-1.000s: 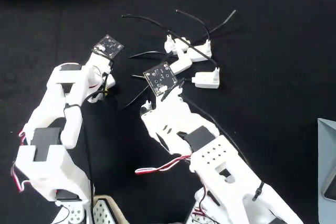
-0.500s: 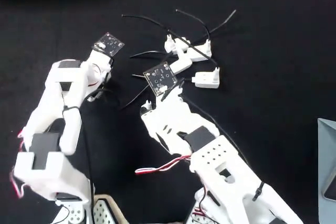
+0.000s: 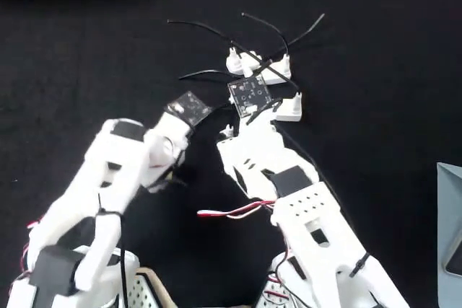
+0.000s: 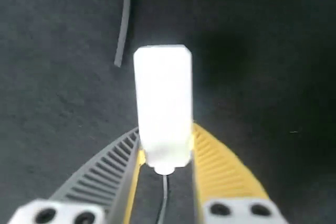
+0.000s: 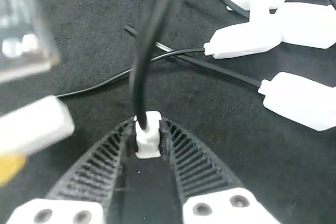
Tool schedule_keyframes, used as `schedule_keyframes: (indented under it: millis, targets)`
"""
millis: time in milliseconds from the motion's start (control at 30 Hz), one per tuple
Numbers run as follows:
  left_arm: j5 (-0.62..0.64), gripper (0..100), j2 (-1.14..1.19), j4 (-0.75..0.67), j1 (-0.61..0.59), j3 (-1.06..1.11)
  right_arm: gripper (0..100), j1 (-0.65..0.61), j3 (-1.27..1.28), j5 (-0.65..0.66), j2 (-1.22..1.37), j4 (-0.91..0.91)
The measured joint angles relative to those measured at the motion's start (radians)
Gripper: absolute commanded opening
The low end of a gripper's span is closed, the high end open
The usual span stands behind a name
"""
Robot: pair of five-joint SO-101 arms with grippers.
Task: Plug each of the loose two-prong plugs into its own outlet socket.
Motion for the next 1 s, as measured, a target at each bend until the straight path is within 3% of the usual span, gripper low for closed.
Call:
schedule_keyframes:
  millis: [200, 567, 833, 1000]
  targets:
    - [0.074, 21, -0.02, -0.098, -0.006, 0.083, 1.2, 0.0, 0.0, 0.0, 0.0, 0.0]
    - [0.078, 21, -0.035, -0.107, -0.193, 0.015, 1.2, 0.0, 0.0, 0.0, 0.0, 0.0]
    - [0.078, 21, -0.167, 0.143, -0.196, -0.1, 1.2, -0.112, 0.0, 0.0, 0.0, -0.003]
    - [0.078, 21, -0.381, 0.17, -0.241, -0.063, 1.2, -0.224, 0.009, 0.0, 0.012, -0.107]
